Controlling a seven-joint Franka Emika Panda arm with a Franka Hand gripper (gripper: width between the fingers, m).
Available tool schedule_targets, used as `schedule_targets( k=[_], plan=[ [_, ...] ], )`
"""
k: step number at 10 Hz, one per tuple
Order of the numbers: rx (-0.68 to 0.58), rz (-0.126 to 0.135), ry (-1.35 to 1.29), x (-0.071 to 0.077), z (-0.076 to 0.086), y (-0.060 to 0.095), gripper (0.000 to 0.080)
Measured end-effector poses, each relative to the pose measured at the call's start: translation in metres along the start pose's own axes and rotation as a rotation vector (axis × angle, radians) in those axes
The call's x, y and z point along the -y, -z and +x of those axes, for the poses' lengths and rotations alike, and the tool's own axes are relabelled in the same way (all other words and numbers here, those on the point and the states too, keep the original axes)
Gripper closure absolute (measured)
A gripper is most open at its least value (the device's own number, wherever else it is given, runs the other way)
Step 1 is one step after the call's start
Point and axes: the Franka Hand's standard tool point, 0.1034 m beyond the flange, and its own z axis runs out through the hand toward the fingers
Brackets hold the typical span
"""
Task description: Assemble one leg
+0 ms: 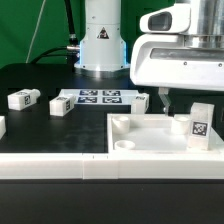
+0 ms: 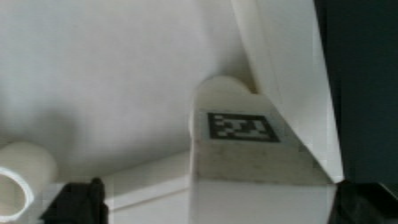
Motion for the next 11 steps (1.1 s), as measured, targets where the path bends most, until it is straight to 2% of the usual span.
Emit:
schedule_targets(
  k=[1,2,3,5,11],
  plan=[
    [0.0,0.0,0.0,-0.0001,0.0001,0.0,0.0274],
    [0.0,0.0,-0.003,-0.0002,0.0002,0.0,0.0438],
    [-0.001,-0.001,-0.027,-0.0003,0.0001,-0.0001,0.0509],
    [0.0,-0.001,-0.09,-0.0006,0.0,-0.0003,0.0509],
    [-0.001,0.011,-0.761,0.0022,-0.0023,-0.0017,0.0508]
  ],
)
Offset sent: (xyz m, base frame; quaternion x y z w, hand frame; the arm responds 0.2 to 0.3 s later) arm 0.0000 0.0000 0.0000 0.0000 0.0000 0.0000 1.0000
